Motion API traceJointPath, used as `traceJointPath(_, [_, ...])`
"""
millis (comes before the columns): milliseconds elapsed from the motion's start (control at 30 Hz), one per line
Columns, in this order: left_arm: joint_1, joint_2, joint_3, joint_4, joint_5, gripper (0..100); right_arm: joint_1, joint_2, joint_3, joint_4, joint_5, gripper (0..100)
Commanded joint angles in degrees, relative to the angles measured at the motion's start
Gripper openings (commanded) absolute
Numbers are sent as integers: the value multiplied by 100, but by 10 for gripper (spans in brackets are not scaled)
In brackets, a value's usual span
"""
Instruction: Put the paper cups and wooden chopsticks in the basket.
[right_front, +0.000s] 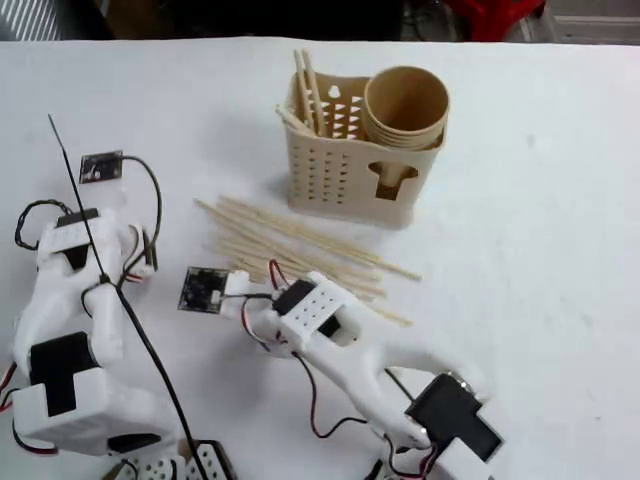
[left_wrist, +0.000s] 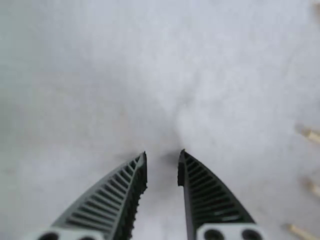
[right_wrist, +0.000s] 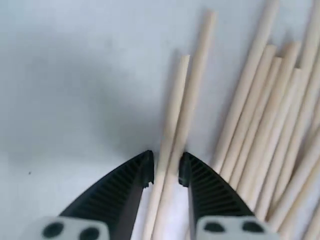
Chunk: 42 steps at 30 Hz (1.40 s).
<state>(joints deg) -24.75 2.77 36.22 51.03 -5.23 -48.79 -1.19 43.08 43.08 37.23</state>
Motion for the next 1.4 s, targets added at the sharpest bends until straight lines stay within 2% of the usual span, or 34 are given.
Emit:
traceJointPath(0, [66, -22, -9, -79, 18, 124, 251, 31, -141, -84, 62, 13])
traceJointPath(200, [66, -22, -9, -79, 18, 124, 611, -163, -158, -22, 53, 19])
traceJointPath(367, [75, -22, -9, -79, 18, 124, 787, -1297, -62, 514, 26, 19])
traceJointPath(600, [75, -22, -9, -79, 18, 124, 840, -2738, 536, 567, -211, 19])
traceJointPath(733, [75, -22, -9, -79, 18, 124, 813, -3046, 712, 567, -202, 25])
traceJointPath(833, [75, -22, -9, -79, 18, 124, 716, -2862, 756, 523, -176, 33])
traceJointPath(1033, [75, -22, -9, -79, 18, 124, 497, -1648, 703, -75, -158, 143])
traceJointPath(1367, [75, -22, -9, -79, 18, 124, 796, 40, -220, -198, -149, 111])
